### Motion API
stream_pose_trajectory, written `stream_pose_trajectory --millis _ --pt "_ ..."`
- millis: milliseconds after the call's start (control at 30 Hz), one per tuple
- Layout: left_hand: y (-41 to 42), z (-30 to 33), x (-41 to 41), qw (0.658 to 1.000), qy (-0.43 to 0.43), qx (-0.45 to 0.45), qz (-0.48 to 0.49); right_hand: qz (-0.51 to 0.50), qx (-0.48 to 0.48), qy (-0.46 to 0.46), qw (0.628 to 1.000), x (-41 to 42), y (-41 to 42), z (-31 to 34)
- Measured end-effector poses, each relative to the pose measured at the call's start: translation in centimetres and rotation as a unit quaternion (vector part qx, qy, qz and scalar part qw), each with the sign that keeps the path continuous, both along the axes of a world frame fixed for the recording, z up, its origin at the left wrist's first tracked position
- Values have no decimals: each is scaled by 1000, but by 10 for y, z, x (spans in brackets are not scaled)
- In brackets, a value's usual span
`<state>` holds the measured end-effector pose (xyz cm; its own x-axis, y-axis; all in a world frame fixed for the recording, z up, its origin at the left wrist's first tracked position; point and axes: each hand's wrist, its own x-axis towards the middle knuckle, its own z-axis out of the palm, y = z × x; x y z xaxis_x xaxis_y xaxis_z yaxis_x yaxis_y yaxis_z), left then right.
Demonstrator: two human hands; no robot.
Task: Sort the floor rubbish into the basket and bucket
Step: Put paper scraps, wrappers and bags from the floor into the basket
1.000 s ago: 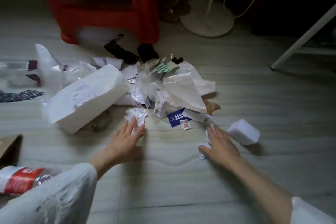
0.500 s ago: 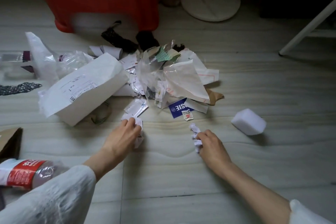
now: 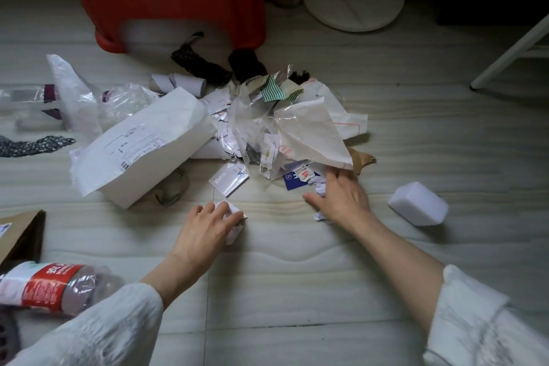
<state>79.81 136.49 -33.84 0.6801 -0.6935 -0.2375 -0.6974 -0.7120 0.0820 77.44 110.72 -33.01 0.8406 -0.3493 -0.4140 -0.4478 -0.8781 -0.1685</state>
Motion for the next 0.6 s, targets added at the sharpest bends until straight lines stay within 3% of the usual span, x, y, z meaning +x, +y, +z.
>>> stream_pose_trajectory --millis 100,233,367,600 --pt "-1 -1 2 1000 14 16 22 35 -71 -19 997 3 0 -5" --pt "-3 -1 8 997 62 5 51 54 -57 -20 997 6 6 -11" --pt "-6 1 13 993 84 64 56 73 -61 -29 995 7 23 -10" --pt "4 -6 2 976 139 -35 163 136 -65 -71 986 -46 55 -22"
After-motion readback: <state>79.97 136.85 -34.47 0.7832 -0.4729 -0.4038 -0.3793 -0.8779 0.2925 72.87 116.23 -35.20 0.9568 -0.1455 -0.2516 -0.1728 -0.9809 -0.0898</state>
